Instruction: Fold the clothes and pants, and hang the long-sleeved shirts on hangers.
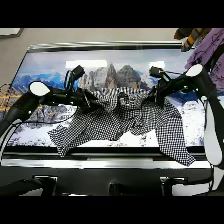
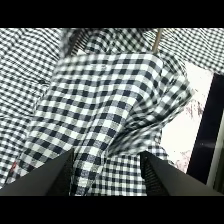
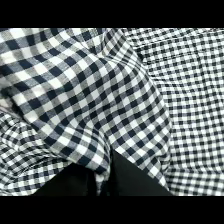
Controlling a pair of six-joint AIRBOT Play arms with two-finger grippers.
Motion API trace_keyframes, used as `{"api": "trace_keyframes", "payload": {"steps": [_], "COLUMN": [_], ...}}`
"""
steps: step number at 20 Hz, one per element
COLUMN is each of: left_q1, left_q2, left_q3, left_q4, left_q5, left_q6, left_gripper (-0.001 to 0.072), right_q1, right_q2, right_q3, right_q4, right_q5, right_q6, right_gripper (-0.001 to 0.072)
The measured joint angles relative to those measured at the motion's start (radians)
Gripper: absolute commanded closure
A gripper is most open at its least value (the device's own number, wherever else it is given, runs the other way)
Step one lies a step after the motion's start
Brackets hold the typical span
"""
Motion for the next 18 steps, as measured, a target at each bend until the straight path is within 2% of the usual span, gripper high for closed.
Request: {"api": "trace_keyframes", "payload": {"steps": [6, 10, 14, 18], "left_q1": [0.032, 0.108, 0.184, 0.213], "left_q2": [0.033, 0.094, 0.155, 0.190], "left_q3": [0.062, 0.075, 0.078, 0.079], "left_q4": [-0.002, 0.000, 0.000, 0.000], "left_q5": [0.014, 0.041, 0.055, 0.061], "left_q6": [-0.112, -0.273, -0.451, -0.531], "left_gripper": [0.0223, 0.0223, 0.0224, 0.0224], "right_q1": [-0.001, -0.001, -0.001, -0.001], "right_q2": [0.138, 0.245, 0.366, 0.499], "right_q3": [0.000, 0.000, 0.000, 0.000], "right_q4": [-0.069, -0.132, -0.191, -0.304], "right_q5": [-0.010, 0.001, -0.011, -0.080], "right_q6": [0.168, 0.312, 0.548, 0.804], "right_gripper": [0.0692, 0.0692, 0.0692, 0.0692]}}
